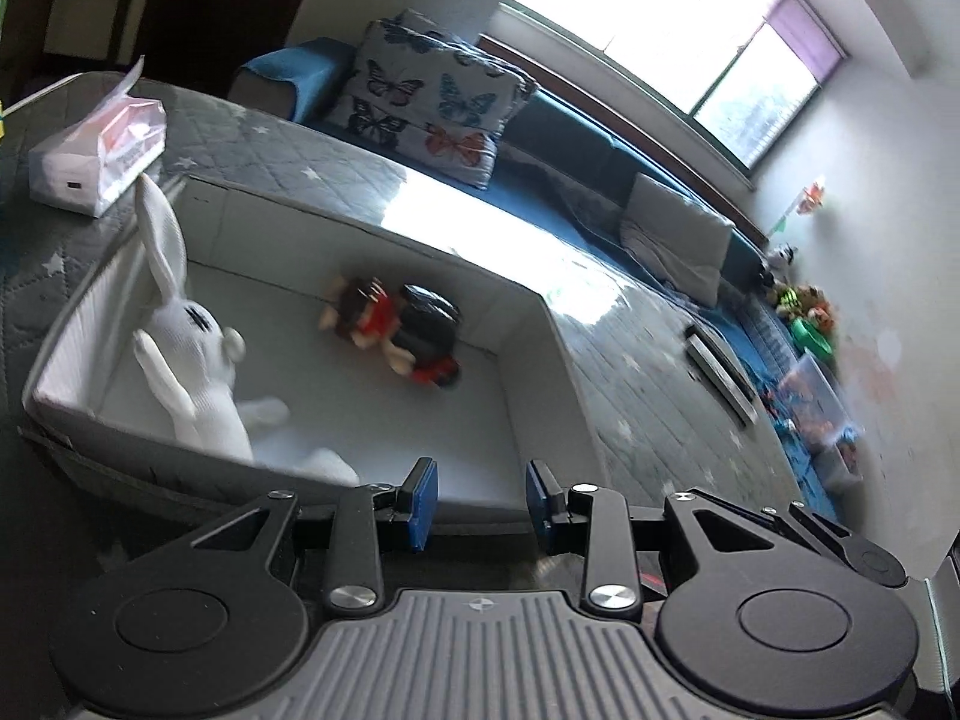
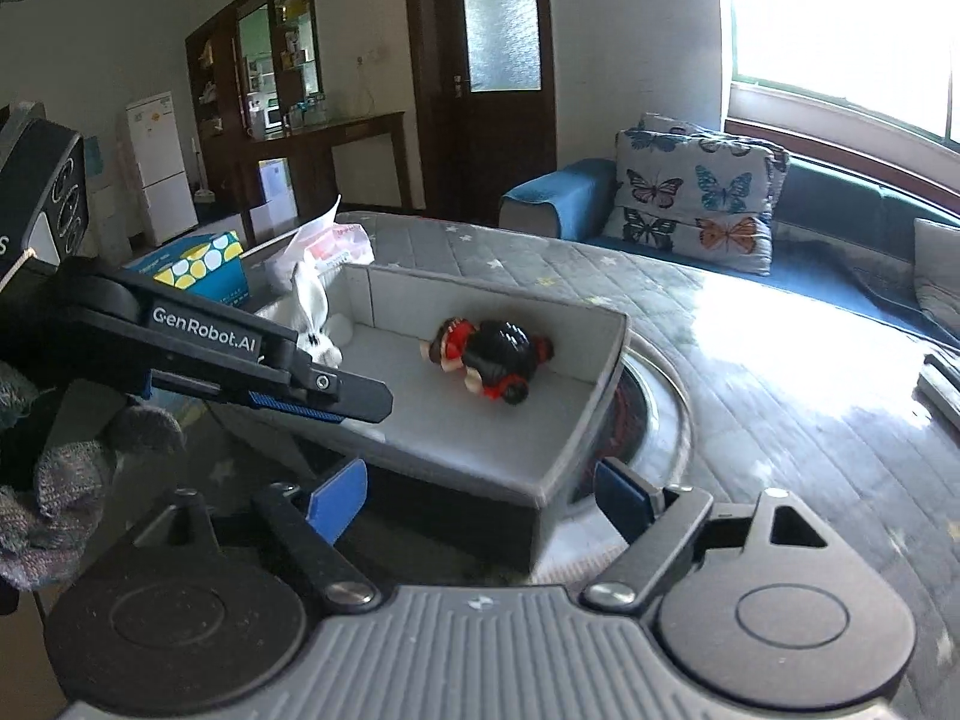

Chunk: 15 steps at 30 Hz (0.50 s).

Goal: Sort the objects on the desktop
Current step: 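Move the left tool to the tan peanut toy and grasp it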

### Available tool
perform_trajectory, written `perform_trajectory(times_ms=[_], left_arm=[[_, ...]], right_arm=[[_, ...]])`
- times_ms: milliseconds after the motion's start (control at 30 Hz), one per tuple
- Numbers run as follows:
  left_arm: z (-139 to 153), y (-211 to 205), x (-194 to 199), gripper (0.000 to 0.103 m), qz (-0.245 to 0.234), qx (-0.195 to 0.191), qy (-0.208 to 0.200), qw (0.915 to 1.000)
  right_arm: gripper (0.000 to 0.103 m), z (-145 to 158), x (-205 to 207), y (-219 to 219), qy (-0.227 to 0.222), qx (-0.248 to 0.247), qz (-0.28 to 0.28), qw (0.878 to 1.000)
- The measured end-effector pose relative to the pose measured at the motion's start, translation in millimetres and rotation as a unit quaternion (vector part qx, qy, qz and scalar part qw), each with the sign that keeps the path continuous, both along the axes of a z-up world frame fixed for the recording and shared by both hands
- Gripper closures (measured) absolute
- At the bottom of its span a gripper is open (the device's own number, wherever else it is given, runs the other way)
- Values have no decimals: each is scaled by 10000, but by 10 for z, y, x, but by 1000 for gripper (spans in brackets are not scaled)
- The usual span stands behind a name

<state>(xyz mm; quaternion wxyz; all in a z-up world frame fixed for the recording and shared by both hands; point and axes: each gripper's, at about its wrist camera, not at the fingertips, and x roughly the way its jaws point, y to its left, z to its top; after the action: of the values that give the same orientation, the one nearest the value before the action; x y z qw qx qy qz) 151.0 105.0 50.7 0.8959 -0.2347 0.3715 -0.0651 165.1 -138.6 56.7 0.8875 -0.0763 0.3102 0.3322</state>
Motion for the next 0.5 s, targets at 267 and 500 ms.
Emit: perform_trajectory(times_ms=[267, 500], left_arm=[[-117, -370, -214, 69, -388, 84, 91, 9992], [-232, -668, -312, 69, -769, 142, 201, 9967]], right_arm=[[13, -114, -335, -377, -50, -40, -300, 9995], [12, -261, -557, -633, 38, -149, -530, 9985]])
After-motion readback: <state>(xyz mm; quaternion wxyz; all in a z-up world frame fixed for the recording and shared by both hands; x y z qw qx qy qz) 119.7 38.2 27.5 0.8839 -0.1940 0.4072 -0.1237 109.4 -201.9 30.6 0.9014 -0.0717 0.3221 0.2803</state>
